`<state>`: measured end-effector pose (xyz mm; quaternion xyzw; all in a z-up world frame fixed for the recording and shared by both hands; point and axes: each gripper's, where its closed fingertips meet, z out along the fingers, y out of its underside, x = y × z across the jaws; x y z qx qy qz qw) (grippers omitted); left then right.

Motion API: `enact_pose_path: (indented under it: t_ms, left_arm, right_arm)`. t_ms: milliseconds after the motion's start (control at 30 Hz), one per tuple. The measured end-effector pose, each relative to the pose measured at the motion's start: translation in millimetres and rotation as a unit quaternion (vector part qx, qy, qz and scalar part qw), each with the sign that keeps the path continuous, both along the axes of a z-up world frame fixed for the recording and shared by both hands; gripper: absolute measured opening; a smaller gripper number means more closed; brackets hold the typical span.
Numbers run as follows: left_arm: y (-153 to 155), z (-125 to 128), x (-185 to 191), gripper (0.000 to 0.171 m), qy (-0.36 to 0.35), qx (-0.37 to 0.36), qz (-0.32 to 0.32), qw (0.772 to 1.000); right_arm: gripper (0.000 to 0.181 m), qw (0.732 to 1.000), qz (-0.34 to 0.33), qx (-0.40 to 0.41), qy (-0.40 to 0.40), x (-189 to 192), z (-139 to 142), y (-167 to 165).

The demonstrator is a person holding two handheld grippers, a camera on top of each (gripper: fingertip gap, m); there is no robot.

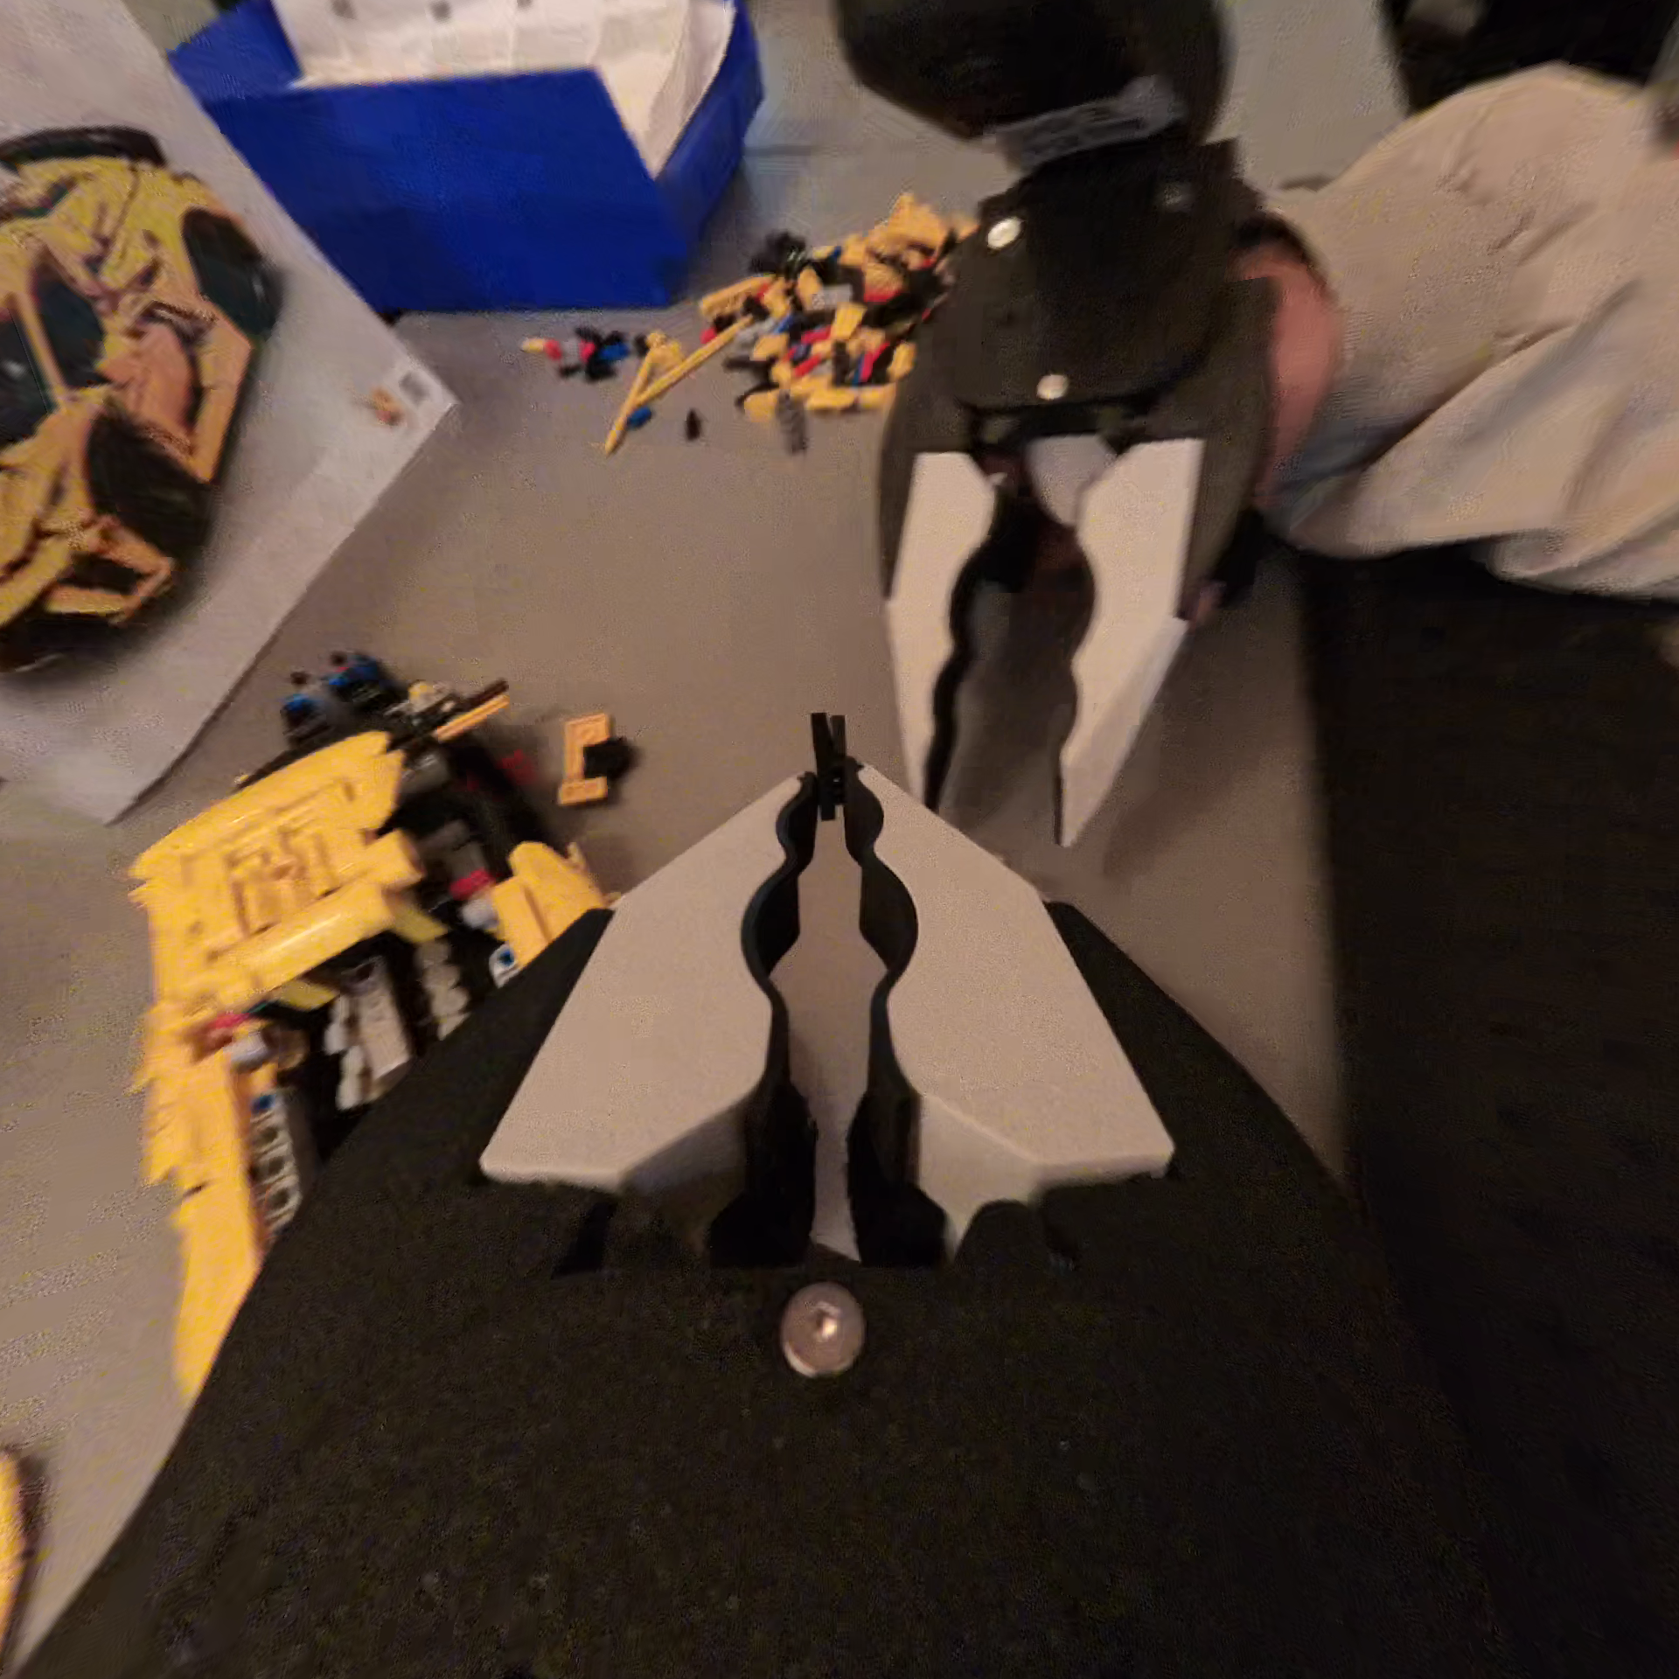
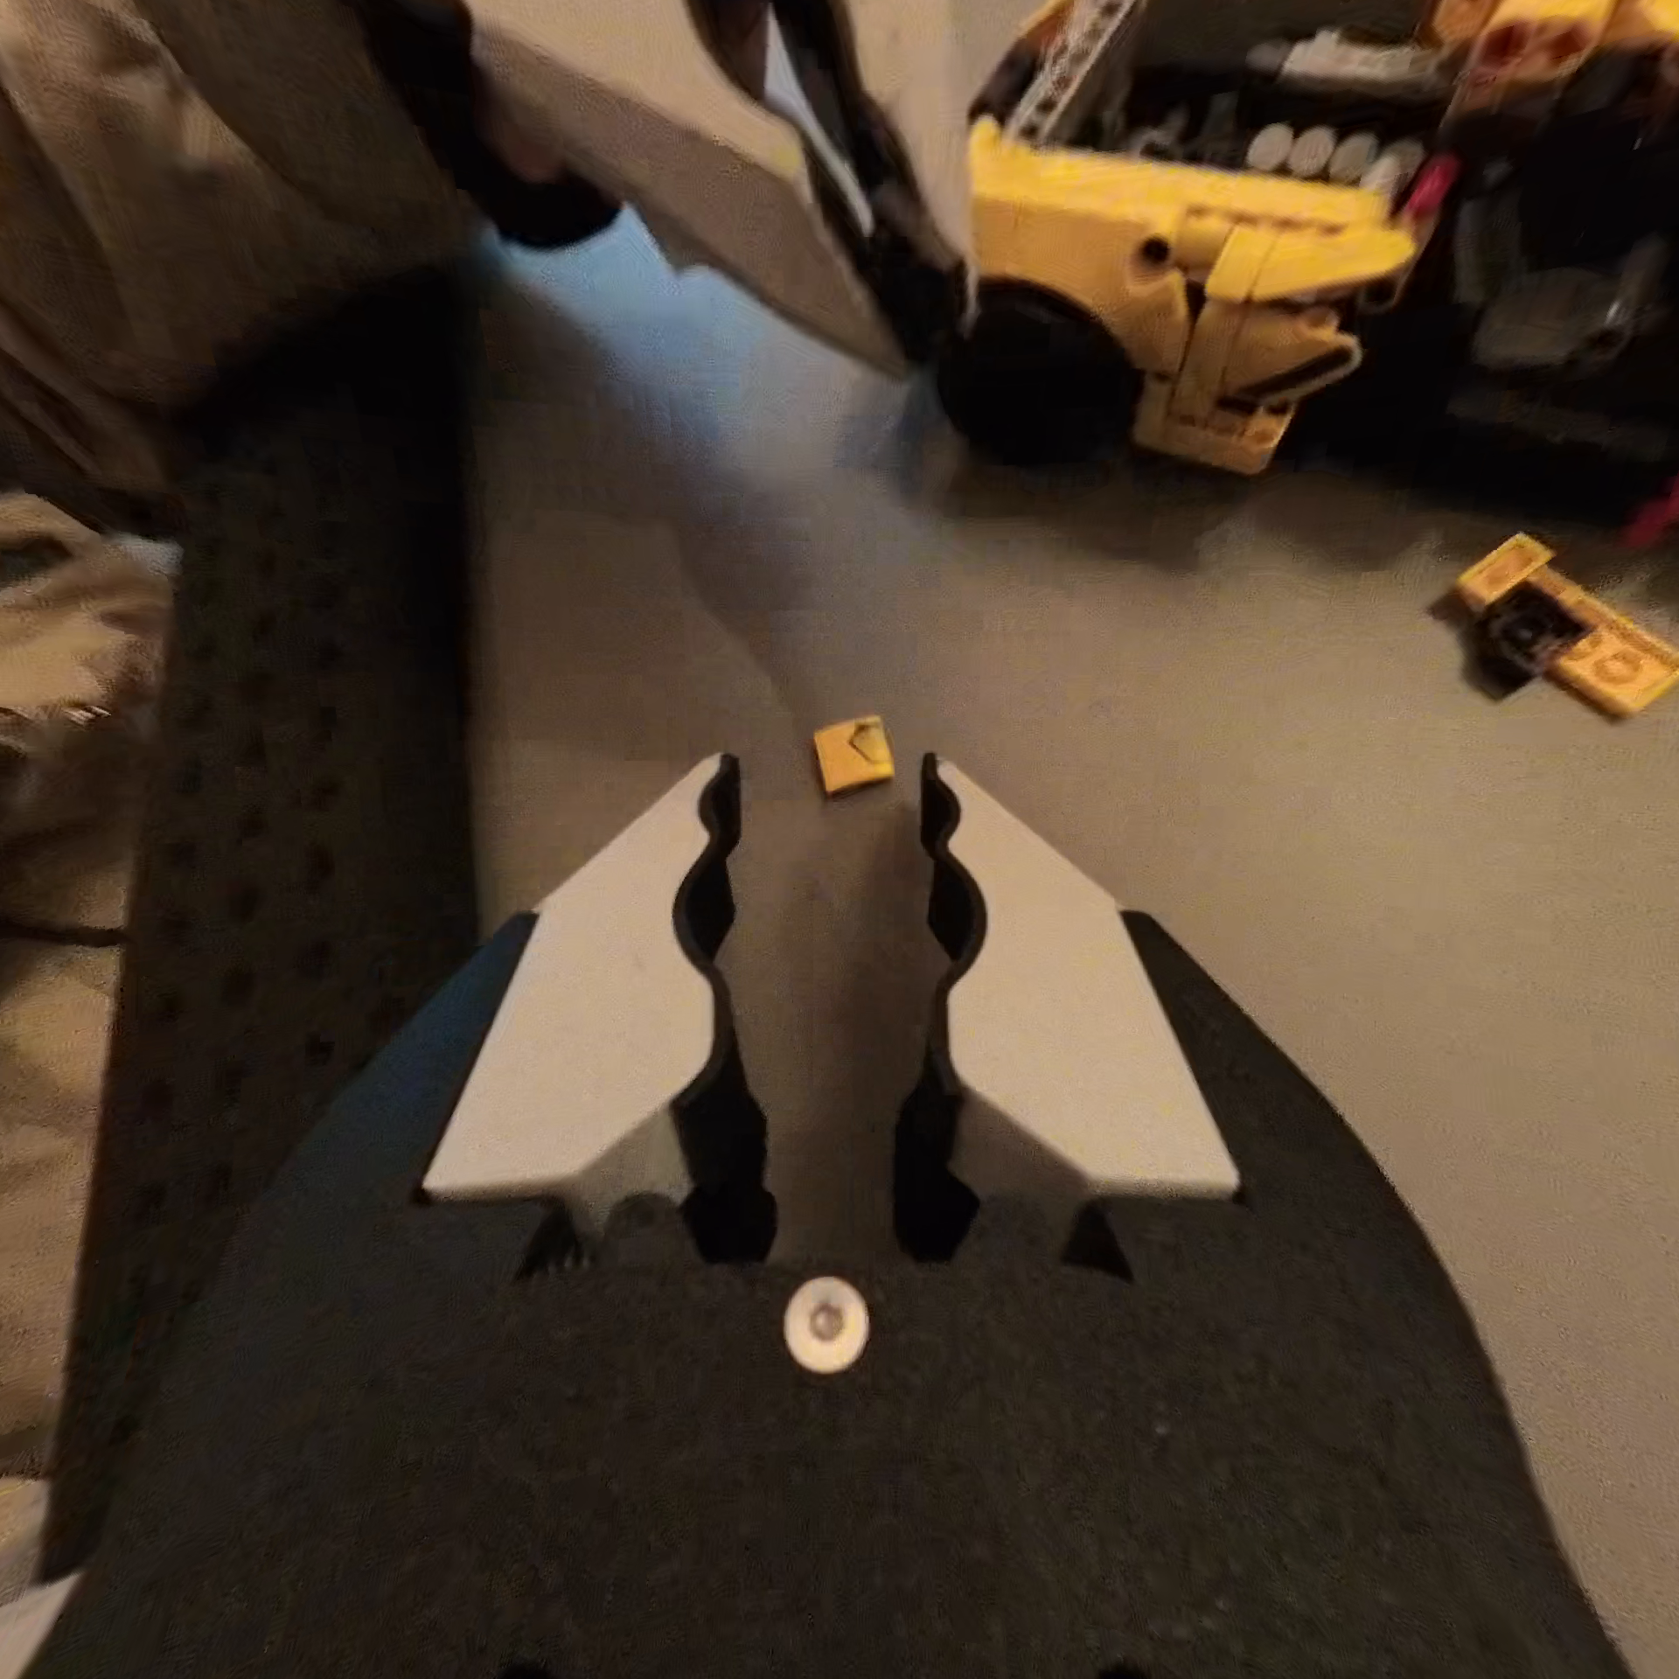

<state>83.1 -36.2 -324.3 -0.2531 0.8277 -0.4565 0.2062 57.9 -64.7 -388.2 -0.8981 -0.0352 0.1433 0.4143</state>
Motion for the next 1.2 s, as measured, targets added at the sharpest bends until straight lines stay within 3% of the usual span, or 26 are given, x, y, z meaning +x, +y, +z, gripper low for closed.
enact_pose_path:
  t_ms: [33,100,200,300,367,433,500,600,667,733,767,833,933,1067,1133,1200]
  left_arm:
    - [0.9,-6.9,-4.3,0.004,0.008,0.021,-0.009,1.000]
    - [-6.5,-32.8,-36.7,0.004,0.094,0.053,-0.084,0.991]
    - [-6.6,-61.3,-57.3,0.004,0.148,0.102,-0.121,0.976]
    - [-5.1,-76.0,-58.6,0.004,0.160,0.132,-0.120,0.971]
    - [-3.6,-79.0,-55.7,0.004,0.158,0.137,-0.113,0.971]
    - [-2.6,-77.5,-48.8,0.004,0.148,0.133,-0.100,0.975]
    - [-2.7,-73.7,-42.6,0.004,0.142,0.119,-0.087,0.979]
    - [-4.5,-76.9,-45.9,0.004,0.148,0.124,-0.093,0.977]
    - [-4.3,-79.9,-42.8,0.004,0.136,0.140,-0.088,0.977]
    - [-6.8,-80.2,-44.8,0.005,0.143,0.133,-0.091,0.977]
    - [-6.7,-80.0,-45.1,0.006,0.146,0.130,-0.091,0.976]
    - [-4.8,-78.0,-40.9,0.014,0.145,0.122,-0.082,0.978]
    - [-2.7,-63.9,-29.1,0.021,0.138,0.077,-0.056,0.986]
    - [8.8,-38.1,-7.3,0.022,0.111,0.010,-0.006,0.994]
    - [14.9,-19.2,3.4,0.022,0.091,-0.036,0.020,0.995]
    - [22.2,0.8,13.3,0.021,0.071,-0.087,0.047,0.993]
  right_arm:
    - [0.038,0.999,0.003,-0.011,-0.033,0.1,-7.2,-1.1]
    - [0.038,0.996,0.015,-0.013,-0.084,1.6,-12.3,3.0]
    - [0.030,0.993,0.029,-0.011,-0.116,0.4,-16.1,9.0]
    - [0.016,0.988,0.030,-0.006,-0.154,1.7,-16.4,10.7]
    - [0.016,0.986,0.028,-0.021,-0.160,5.2,-15.8,7.9]
    - [0.016,0.981,-0.028,-0.037,-0.190,36.2,-8.8,-5.6]
    - [0.016,0.968,-0.133,-0.042,-0.208,89.4,5.8,-39.7]
    - [0.015,0.918,-0.299,-0.135,-0.222,170.9,8.0,-137.8]
    - [0.015,0.897,-0.355,-0.162,-0.209,193.6,1.8,-187.3]
    - [0.025,0.897,-0.374,-0.162,-0.169,196.0,-6.2,-204.2]
    - [0.039,0.903,-0.375,-0.144,-0.151,193.7,-2.1,-200.3]
    - [0.041,0.918,-0.362,-0.090,-0.134,187.6,16.4,-171.8]
    - [0.040,0.950,-0.274,0.003,-0.148,162.4,40.6,-90.0]
    - [0.045,0.980,-0.165,-0.018,-0.109,127.0,15.7,8.9]
    - [0.045,0.979,-0.140,-0.050,-0.141,128.5,-5.1,29.4]
    - [0.034,0.978,-0.126,-0.045,-0.158,129.0,-10.4,40.3]
